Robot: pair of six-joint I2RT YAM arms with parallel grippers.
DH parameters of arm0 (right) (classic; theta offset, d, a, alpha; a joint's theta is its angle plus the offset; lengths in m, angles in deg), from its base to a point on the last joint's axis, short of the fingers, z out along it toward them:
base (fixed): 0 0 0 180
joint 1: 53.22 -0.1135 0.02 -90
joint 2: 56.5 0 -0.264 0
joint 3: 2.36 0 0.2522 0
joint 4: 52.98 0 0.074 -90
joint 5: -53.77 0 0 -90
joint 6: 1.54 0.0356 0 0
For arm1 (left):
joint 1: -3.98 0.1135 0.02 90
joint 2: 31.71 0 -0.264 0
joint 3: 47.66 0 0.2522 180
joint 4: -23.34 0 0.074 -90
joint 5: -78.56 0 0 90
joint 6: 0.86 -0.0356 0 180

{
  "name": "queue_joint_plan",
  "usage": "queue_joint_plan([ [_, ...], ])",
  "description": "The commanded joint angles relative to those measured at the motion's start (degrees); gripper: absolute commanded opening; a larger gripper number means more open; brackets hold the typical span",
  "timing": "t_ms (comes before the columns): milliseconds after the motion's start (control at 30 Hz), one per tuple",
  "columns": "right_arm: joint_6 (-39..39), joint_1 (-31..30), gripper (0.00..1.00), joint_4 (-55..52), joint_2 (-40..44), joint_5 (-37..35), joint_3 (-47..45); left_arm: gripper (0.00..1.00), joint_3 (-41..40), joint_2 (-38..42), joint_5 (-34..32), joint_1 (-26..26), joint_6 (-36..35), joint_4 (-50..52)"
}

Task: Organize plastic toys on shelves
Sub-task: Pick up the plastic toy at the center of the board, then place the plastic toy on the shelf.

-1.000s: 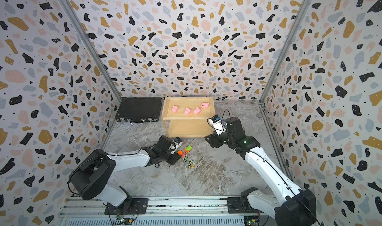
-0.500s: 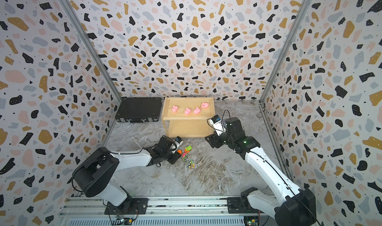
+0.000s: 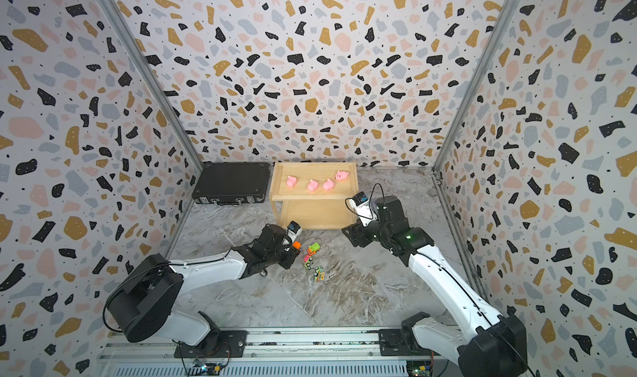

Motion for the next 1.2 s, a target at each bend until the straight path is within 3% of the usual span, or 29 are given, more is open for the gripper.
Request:
queue_joint_plan([
  [0, 0.15, 0.2, 0.71, -0.42, 1.04, -0.54, -0.28, 0.33, 2.61, 0.36, -6.54, -0.41, 6.01, -2.58],
  [300, 0.08, 0.19, 0.71, -0.6, 1.47, -0.63, -0.72, 0.32, 7.31, -3.53, -12.14, -0.41, 12.11, -3.11],
  [1167, -0.12, 0.23, 0.71, -0.86, 1.83, -1.23, -1.66, 0.34, 14.03, -13.31, -18.43, -0.41, 13.36, -5.42],
])
